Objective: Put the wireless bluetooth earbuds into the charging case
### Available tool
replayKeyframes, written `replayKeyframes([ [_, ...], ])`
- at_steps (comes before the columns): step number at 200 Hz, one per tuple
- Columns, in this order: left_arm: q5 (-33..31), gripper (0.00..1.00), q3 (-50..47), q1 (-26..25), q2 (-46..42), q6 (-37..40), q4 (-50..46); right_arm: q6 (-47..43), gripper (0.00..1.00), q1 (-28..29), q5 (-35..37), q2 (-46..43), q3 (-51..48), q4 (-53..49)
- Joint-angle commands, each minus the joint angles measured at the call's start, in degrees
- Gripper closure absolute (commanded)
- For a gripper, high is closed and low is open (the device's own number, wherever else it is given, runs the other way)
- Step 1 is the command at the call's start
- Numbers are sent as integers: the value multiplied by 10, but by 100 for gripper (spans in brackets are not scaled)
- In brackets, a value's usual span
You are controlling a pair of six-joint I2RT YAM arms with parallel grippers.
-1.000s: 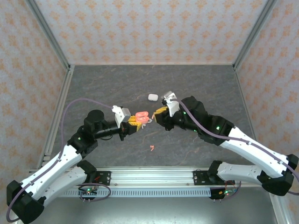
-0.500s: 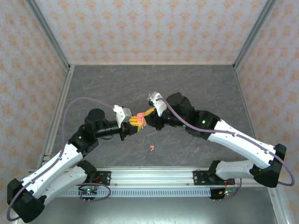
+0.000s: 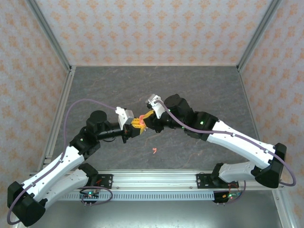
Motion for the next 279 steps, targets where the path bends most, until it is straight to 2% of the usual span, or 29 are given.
replayKeyframes([
  [1, 8, 100, 17, -5, -2, 0, 31, -8, 82, 3, -17, 2, 17, 2],
  [28, 4, 100, 16, -6, -4, -1, 34, -3, 78, 3, -33, 2, 18, -14],
  [71, 2, 100, 17, -6, -4, -1, 32, 12, 63, 3, -23, -11, 28, -15],
  [103, -10, 100, 15, -5, -12, 2, 23, 27, 44, 2, 40, -45, 35, -16],
  [123, -30, 100, 8, -5, -22, 4, 22, 56, 40, -7, 81, -68, 29, -26],
  [154, -92, 100, -6, -5, -44, 4, 15, 129, 39, -35, 129, -95, 0, -66],
  [195, -176, 100, -10, -6, -95, 11, -35, 282, 41, -47, 175, -106, -65, -119],
  [231, -193, 100, -18, -6, -138, 9, -55, 379, 44, -45, 132, -58, -133, -113],
  [279, -190, 100, -18, -6, -153, 11, -59, 420, 44, -8, 110, 65, -169, -38],
])
